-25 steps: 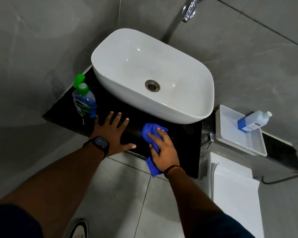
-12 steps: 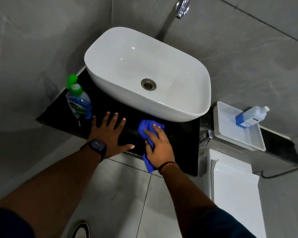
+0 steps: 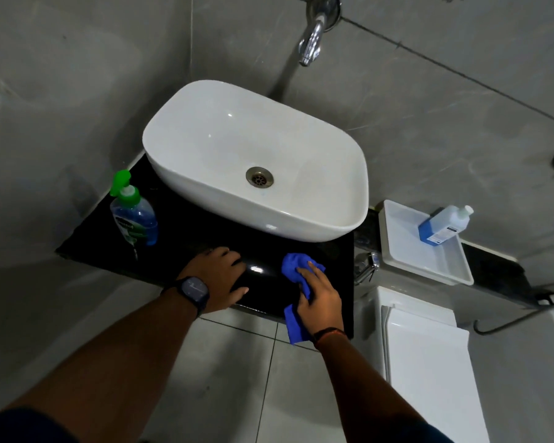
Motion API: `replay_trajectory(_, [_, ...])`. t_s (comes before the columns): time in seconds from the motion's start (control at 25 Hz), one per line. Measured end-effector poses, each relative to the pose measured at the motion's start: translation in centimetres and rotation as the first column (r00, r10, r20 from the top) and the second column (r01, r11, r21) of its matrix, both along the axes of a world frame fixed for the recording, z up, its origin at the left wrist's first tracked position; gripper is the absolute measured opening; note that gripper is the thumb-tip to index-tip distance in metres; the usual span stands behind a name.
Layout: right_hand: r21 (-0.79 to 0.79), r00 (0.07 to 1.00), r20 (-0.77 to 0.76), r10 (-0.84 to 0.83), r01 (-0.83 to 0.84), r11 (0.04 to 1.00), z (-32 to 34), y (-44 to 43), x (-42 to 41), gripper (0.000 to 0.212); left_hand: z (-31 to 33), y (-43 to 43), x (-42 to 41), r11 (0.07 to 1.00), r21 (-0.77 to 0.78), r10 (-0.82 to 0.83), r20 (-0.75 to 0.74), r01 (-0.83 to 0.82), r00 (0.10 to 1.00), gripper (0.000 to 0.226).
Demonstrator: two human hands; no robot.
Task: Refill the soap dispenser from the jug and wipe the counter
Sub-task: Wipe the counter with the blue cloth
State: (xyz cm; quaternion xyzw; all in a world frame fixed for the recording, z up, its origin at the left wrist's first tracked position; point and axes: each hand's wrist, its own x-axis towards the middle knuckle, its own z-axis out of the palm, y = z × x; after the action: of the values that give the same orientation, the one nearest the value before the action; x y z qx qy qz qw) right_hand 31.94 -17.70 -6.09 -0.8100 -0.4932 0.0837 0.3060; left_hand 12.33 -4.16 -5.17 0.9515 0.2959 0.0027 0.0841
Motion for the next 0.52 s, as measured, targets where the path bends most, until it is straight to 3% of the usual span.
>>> replay_trajectory(0.12, [0.077, 0.984, -0.029, -0.175, 0.176, 0.981, 1.6, -2.0, 2.5, 0.040, 1.9, -1.6, 4.1, 0.989, -0.052, -0.126, 0.175, 0.137, 0.977, 0.049])
replay_trajectory(0.28, [0.144, 0.911, -0.104, -0.398, 0.410, 0.901, 3.7, -4.4, 10.1, 0.039, 3.4, -4.2, 13.4, 0.970, -0.108, -0.201, 0.159, 0.219, 0.967, 0.051])
replay_trajectory(0.52, [0.083, 0.913, -0.093, -0.397, 0.404, 0.911, 3.1, -3.1, 25.9, 0.039, 1.8, -5.5, 31.6, 0.949, -0.228, -0.157, 0.253, 0.216, 0.955, 0.047])
